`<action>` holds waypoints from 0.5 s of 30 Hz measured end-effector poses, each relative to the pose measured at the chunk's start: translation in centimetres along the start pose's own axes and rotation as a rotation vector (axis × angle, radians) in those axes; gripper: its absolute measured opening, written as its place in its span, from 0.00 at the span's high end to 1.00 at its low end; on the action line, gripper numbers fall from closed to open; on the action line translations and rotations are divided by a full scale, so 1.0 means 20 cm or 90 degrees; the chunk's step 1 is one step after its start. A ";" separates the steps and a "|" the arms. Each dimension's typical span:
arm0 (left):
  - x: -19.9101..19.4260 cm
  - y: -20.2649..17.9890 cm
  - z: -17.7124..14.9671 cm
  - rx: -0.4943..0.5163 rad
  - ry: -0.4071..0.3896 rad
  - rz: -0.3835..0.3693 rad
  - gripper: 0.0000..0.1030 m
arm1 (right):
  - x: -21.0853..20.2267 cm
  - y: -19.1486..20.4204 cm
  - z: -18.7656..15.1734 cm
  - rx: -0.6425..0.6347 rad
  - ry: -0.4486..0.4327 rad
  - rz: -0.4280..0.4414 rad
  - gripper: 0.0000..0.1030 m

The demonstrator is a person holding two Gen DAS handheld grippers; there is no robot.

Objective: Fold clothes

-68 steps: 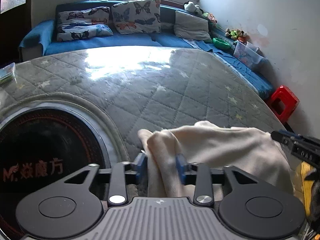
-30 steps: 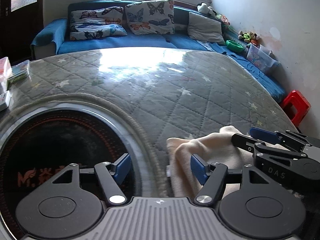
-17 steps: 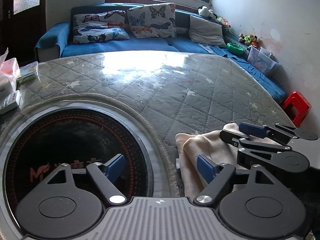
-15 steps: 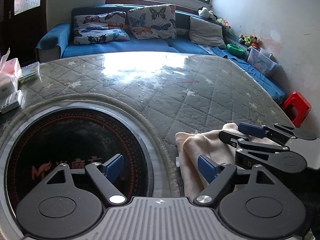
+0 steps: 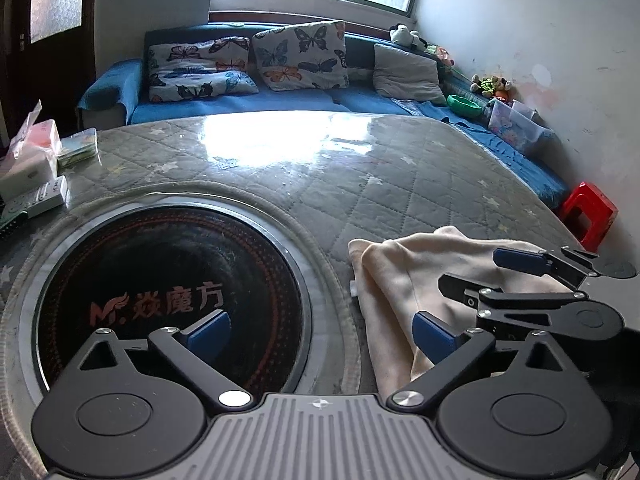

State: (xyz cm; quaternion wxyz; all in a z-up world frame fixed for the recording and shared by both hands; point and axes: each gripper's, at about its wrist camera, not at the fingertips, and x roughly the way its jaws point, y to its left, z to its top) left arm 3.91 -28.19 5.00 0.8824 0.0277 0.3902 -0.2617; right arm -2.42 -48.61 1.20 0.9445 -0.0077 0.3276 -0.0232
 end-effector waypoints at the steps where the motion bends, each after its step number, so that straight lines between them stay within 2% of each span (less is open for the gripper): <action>1: -0.01 0.00 -0.01 0.002 -0.003 0.000 0.01 | -0.01 0.01 -0.01 0.001 0.000 0.000 0.30; 4: -0.05 0.00 -0.03 0.005 -0.011 -0.001 0.00 | -0.05 0.02 -0.05 0.007 0.001 0.000 0.27; 7: -0.08 -0.01 -0.05 0.008 -0.017 0.000 0.00 | -0.10 0.04 -0.09 0.013 -0.002 -0.005 0.20; 12: -0.13 -0.01 -0.11 0.017 -0.027 0.005 0.00 | -0.19 0.07 -0.14 0.013 -0.014 -0.006 0.18; 15: -0.17 -0.01 -0.14 0.026 -0.034 0.009 0.00 | -0.23 0.08 -0.17 0.016 -0.022 -0.013 0.09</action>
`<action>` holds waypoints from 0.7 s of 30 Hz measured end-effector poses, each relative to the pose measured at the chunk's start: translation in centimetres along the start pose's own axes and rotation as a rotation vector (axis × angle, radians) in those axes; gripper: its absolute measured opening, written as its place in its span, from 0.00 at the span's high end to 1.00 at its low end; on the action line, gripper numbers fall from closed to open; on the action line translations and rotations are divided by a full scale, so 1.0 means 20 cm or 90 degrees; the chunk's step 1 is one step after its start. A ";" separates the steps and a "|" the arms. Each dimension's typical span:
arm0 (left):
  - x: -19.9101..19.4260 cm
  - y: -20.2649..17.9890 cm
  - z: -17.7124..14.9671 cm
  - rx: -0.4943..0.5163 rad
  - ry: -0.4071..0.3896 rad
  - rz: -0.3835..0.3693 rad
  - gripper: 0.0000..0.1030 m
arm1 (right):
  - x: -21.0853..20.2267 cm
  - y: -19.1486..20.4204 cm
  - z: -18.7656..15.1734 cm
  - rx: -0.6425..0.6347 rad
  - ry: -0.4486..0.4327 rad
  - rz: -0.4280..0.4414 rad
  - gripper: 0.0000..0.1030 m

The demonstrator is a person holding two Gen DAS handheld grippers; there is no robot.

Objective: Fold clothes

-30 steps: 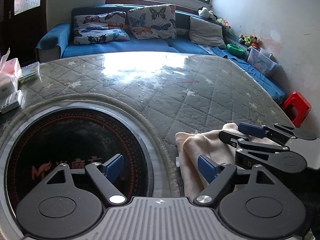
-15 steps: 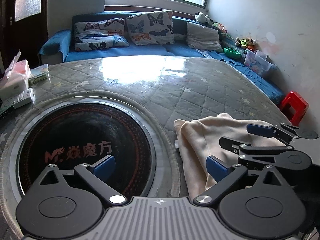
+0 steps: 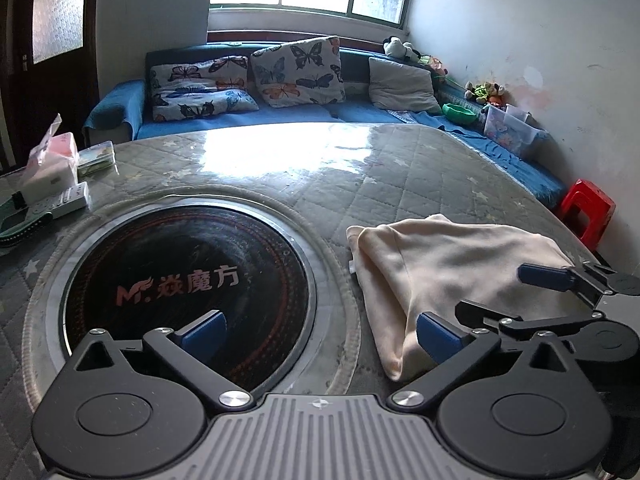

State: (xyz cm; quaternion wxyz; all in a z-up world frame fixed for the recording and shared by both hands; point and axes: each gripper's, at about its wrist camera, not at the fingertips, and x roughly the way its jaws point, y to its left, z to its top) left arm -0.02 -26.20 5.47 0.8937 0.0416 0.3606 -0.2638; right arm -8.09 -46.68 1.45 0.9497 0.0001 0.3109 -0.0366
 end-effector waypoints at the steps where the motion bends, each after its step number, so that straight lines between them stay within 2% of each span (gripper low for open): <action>1: -0.01 0.00 -0.01 0.007 -0.004 0.001 0.00 | -0.02 0.01 -0.01 0.000 -0.003 -0.004 0.08; 5: -0.07 -0.02 -0.05 0.032 -0.018 0.004 0.00 | -0.09 0.03 -0.04 -0.002 -0.020 -0.017 0.00; 15: -0.15 -0.05 -0.14 0.056 -0.036 -0.012 0.00 | -0.20 0.10 -0.11 -0.004 -0.060 -0.051 0.00; 21: -0.18 -0.07 -0.17 0.068 -0.041 -0.023 0.00 | -0.23 0.10 -0.14 0.011 -0.063 -0.052 0.00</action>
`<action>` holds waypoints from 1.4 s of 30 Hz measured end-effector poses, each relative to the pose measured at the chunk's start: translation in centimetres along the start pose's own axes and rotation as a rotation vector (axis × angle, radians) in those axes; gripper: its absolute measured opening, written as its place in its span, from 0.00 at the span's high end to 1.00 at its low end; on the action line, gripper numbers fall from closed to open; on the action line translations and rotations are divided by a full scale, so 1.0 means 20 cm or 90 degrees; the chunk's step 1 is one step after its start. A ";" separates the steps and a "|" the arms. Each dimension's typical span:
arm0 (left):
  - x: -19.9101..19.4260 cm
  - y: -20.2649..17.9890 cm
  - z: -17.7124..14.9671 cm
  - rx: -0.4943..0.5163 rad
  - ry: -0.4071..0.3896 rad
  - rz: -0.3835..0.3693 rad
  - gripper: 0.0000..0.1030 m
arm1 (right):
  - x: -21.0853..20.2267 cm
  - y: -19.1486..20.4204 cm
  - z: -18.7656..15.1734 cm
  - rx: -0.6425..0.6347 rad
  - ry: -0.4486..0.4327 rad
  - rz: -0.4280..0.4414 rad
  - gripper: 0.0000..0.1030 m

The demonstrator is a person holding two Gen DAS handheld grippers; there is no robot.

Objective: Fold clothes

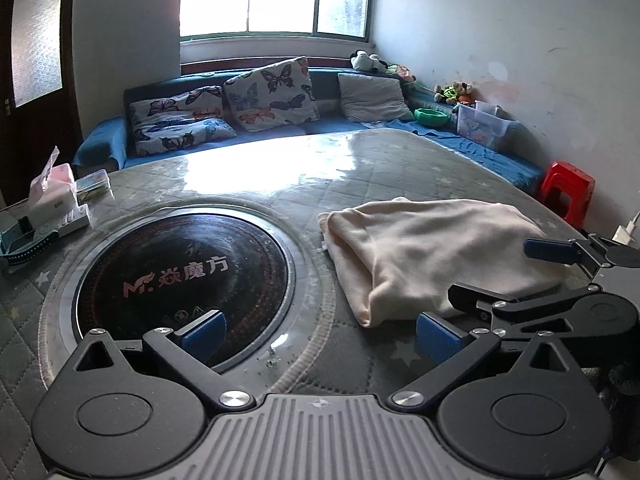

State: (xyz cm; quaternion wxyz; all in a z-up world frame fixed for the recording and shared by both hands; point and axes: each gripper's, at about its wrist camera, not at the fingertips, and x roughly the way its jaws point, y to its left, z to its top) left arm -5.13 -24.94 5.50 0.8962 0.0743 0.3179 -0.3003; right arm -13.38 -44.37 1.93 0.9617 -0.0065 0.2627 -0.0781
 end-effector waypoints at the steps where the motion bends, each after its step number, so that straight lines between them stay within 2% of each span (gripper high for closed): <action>1: 0.00 0.00 0.00 -0.001 0.000 -0.002 0.00 | 0.00 0.00 0.00 0.001 0.000 -0.001 0.00; 17: -0.04 -0.06 -0.06 0.007 0.006 -0.008 0.00 | -0.05 0.00 -0.06 0.005 0.029 -0.014 0.00; 42: -0.06 -0.13 -0.14 0.021 0.020 -0.020 0.00 | -0.10 -0.01 -0.15 0.054 0.062 -0.036 0.00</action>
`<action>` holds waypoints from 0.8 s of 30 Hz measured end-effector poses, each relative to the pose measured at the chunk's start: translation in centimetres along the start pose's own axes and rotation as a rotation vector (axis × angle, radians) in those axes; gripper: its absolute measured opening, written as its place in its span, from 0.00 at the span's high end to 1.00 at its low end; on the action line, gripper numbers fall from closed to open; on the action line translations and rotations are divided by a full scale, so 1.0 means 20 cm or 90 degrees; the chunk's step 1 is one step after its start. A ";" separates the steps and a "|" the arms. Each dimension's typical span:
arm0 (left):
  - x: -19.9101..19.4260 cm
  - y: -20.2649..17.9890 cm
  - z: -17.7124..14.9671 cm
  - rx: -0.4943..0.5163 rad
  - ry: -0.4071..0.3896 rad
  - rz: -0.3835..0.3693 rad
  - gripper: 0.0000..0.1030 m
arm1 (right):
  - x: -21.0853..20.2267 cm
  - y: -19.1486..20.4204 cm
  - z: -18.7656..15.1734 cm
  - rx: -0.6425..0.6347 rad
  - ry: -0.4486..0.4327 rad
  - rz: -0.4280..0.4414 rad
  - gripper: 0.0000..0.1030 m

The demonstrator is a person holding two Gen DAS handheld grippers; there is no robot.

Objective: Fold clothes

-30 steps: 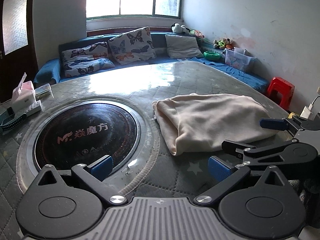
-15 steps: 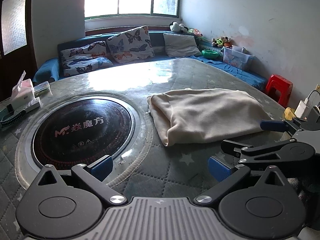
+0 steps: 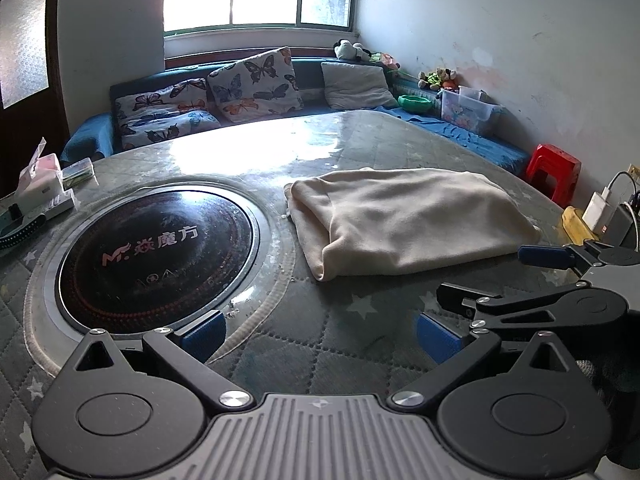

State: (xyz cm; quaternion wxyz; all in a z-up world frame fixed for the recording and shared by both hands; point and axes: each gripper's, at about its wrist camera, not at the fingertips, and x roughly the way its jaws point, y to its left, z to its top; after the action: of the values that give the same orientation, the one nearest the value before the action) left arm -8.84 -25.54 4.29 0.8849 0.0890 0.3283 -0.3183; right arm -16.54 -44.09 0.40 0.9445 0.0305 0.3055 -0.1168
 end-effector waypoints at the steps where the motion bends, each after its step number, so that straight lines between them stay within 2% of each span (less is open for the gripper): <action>1: 0.00 0.00 0.00 0.001 0.000 0.000 0.00 | 0.00 0.00 0.00 0.001 0.001 -0.002 0.00; 24: 0.01 -0.04 -0.01 0.010 0.009 -0.009 0.00 | -0.02 -0.01 -0.01 0.009 0.000 -0.008 0.00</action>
State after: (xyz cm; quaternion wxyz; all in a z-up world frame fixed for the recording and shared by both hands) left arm -9.34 -26.16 4.05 0.8797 0.0960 0.3325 -0.3261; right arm -16.86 -44.12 0.49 0.9434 0.0354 0.3051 -0.1253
